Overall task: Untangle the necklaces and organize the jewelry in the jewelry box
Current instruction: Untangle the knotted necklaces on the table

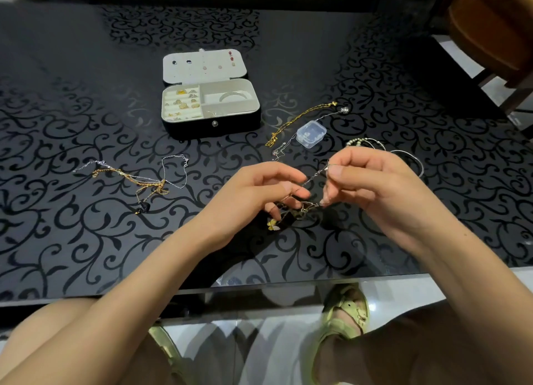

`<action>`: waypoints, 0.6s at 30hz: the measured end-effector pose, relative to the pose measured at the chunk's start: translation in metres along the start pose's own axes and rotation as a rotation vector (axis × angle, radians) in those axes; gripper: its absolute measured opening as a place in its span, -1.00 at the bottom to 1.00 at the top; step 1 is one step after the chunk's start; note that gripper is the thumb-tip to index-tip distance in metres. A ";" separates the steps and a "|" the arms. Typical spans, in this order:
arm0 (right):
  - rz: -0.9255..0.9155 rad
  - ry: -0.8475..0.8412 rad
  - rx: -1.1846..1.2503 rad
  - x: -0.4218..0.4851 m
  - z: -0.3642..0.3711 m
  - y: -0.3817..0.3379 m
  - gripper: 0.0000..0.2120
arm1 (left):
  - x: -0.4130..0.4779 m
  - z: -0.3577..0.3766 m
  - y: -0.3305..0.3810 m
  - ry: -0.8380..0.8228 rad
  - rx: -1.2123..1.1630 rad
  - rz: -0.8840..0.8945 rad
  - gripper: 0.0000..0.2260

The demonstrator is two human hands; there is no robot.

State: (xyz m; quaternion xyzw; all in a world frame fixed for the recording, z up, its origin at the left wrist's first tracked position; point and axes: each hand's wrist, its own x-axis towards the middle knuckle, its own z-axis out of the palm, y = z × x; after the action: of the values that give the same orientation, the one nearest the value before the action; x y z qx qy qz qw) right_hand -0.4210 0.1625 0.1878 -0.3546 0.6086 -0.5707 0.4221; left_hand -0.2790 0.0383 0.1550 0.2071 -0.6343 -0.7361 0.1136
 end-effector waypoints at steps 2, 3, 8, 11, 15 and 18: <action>0.002 0.013 -0.014 -0.001 -0.003 0.001 -0.96 | -0.001 0.002 -0.001 -0.004 0.050 -0.007 -0.87; 0.001 0.015 -0.027 -0.001 -0.005 0.002 -0.97 | -0.002 0.003 -0.001 0.001 0.094 0.001 -0.86; -0.032 -0.022 -0.154 -0.005 -0.010 0.003 -0.92 | -0.012 0.004 -0.001 0.074 0.325 0.103 -0.88; -0.023 -0.150 -0.258 -0.012 -0.015 -0.002 -0.94 | -0.025 0.007 -0.003 0.037 0.451 0.143 -0.88; 0.020 -0.316 -0.477 -0.022 -0.025 -0.003 -0.93 | -0.040 0.012 -0.009 -0.093 0.644 0.212 -0.85; 0.065 -0.412 -0.647 -0.027 -0.031 0.000 -0.96 | -0.043 0.014 -0.015 -0.176 0.822 0.285 -0.81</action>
State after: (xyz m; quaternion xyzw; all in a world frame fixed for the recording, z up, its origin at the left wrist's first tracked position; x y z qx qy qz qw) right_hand -0.4386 0.1988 0.1905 -0.5571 0.6706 -0.2522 0.4200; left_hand -0.2454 0.0716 0.1483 0.0821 -0.9038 -0.4144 0.0680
